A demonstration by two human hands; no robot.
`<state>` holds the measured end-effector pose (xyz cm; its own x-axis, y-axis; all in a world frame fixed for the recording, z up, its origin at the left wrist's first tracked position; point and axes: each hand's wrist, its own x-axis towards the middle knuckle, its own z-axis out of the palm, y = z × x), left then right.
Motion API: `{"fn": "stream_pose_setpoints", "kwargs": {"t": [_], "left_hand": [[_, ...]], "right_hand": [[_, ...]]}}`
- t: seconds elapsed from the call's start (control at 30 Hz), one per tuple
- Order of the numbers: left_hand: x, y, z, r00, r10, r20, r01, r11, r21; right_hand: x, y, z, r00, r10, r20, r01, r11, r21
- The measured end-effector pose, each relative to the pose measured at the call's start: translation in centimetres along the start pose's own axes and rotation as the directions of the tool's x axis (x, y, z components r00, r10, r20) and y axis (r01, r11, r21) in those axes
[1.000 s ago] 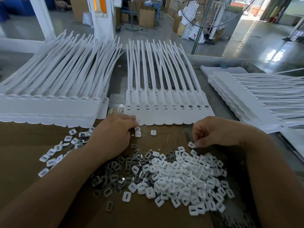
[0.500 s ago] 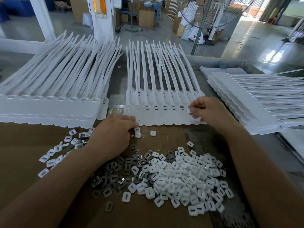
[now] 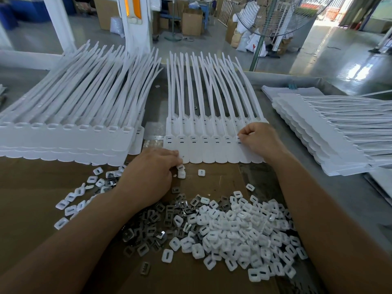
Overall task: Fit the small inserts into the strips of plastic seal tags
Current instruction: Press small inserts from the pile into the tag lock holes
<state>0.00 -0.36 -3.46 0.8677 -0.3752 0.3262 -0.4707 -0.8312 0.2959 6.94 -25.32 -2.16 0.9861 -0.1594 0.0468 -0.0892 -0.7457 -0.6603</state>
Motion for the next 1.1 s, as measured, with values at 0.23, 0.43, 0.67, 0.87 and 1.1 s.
{"fn": "stream_pose_setpoints", "kwargs": {"t": [0.23, 0.43, 0.67, 0.87, 1.1], "left_hand": [[-0.1, 0.0, 0.0, 1.0, 0.001, -0.006, -0.001, 1.0, 0.006], [-0.1, 0.0, 0.0, 1.0, 0.007, 0.001, -0.007, 1.0, 0.015], [-0.2, -0.1, 0.0, 1.0, 0.007, 0.002, -0.007, 1.0, 0.017], [-0.4, -0.1, 0.0, 1.0, -0.003, -0.003, 0.004, 1.0, 0.01], [-0.3, 0.1, -0.1, 1.0, -0.005, -0.003, 0.005, 1.0, 0.015]], "right_hand": [[0.4, 0.3, 0.1, 1.0, 0.0, 0.001, 0.0, 1.0, -0.023], [0.4, 0.4, 0.4, 0.997, -0.059, -0.049, 0.055, 0.996, -0.07], [0.4, 0.1, 0.6, 0.996, -0.051, -0.07, 0.045, 0.996, -0.079], [0.7, -0.8, -0.1, 1.0, 0.017, -0.017, -0.017, 1.0, 0.012], [1.0, -1.0, -0.1, 0.997, 0.079, -0.015, -0.079, 0.997, 0.025]]}}
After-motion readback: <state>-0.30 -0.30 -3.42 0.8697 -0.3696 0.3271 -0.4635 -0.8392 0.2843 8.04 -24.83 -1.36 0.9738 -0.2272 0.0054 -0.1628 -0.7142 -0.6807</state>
